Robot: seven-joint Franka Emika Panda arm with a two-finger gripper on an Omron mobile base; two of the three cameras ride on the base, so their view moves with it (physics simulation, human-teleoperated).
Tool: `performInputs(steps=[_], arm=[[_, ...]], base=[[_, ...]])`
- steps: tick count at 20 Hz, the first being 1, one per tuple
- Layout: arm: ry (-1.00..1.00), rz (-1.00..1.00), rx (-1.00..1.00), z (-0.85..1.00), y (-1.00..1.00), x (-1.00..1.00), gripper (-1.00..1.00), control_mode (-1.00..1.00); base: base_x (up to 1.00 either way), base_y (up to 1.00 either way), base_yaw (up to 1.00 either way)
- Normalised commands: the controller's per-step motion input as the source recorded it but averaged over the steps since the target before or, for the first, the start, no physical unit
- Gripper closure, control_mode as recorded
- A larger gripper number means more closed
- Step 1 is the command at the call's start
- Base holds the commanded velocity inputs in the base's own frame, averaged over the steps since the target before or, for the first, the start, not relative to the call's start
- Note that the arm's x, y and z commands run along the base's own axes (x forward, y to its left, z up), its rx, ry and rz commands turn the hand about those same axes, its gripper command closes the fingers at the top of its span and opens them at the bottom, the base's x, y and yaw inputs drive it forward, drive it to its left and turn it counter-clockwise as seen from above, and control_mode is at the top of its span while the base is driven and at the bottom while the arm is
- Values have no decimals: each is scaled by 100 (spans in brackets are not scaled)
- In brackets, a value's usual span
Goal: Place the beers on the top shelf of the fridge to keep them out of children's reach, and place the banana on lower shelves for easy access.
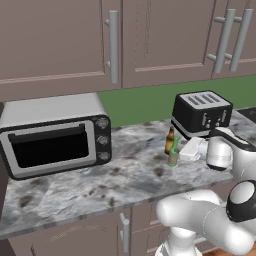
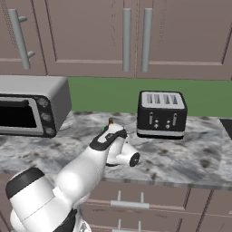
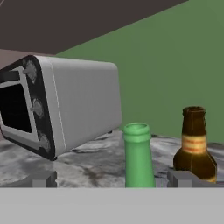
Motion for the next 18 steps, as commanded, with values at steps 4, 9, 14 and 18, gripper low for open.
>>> performInputs(steps=[4,9,14,18], arm=[[0,-5,0,-7,0,14,-100,-100],[0,-5,0,-9,0,14,-100,-100],[0,-5,0,-11,0,14,-100,-100],[0,-5,0,-12,0,14,-100,-100]], base=[[0,0,0],[0,0,0],[0,0,0],[0,0,0]])
